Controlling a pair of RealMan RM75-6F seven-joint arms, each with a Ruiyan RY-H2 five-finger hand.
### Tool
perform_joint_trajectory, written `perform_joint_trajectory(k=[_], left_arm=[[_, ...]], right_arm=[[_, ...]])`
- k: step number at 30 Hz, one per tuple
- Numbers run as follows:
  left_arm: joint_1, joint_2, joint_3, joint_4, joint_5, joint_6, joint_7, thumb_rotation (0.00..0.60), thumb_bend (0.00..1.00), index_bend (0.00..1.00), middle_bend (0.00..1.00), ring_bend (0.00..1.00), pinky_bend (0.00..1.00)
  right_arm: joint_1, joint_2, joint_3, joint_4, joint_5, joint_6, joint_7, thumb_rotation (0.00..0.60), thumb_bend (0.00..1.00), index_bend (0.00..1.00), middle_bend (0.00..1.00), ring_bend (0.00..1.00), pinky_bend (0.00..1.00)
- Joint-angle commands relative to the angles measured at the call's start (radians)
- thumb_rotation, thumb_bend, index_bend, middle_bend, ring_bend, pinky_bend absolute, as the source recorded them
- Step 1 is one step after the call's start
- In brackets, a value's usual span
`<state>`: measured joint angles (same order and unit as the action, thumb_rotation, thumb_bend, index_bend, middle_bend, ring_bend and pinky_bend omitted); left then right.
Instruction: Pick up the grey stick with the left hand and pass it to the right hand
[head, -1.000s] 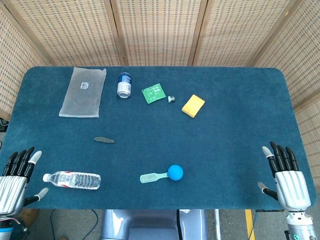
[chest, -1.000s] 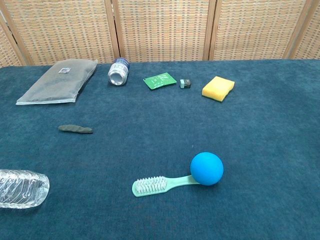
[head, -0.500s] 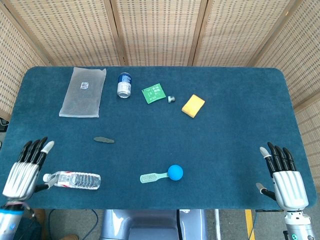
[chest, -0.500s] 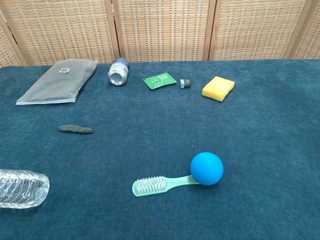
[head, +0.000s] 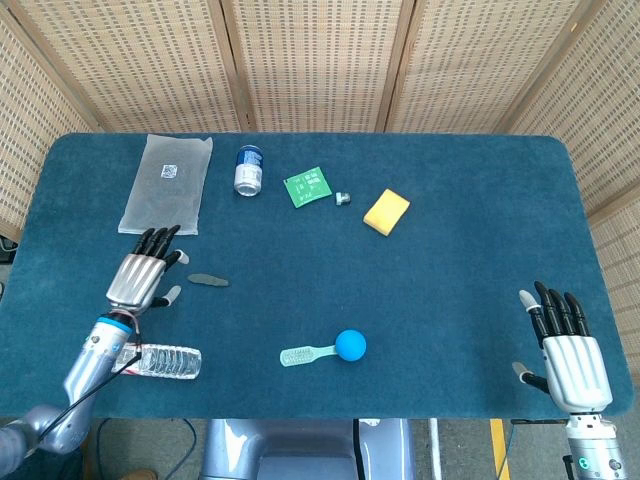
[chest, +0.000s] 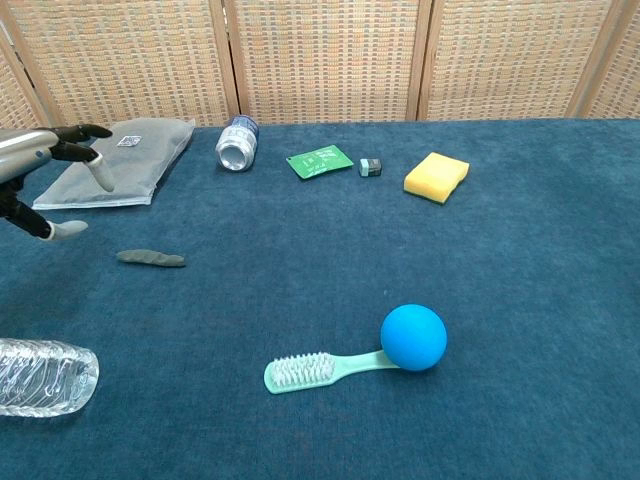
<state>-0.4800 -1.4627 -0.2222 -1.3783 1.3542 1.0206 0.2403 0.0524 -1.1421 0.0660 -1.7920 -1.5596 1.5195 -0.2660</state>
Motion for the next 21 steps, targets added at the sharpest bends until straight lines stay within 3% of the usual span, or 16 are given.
perform_joint_trajectory(k=[1,6,21], left_arm=[[-0.041,-0.065,-0.007,0.074,-0.058,-0.043,0.024,0.6,0.35,0.4,0.0,0.0,0.0],[-0.061,-0.097,0.005,0.14,-0.085,-0.065,0.013,0.6,0.4,0.43,0.0,0.0,0.0],[-0.1,-0.19,0.03,0.267,-0.132,-0.105,-0.035,0.6,0.4,0.43,0.0,0.0,0.0]], right_arm=[[0.004,-0.001,0.002,0.002,0.01,-0.008,0.005,0.6,0.0,0.0,0.0,0.0,0.0],[0.008,-0.001,0.005,0.006,0.021,-0.015,0.012,0.6,0.0,0.0,0.0,0.0,0.0],[0.012,0.0,-0.003,0.002,0.018,-0.018,0.015,0.6,0.0,0.0,0.0,0.0,0.0]])
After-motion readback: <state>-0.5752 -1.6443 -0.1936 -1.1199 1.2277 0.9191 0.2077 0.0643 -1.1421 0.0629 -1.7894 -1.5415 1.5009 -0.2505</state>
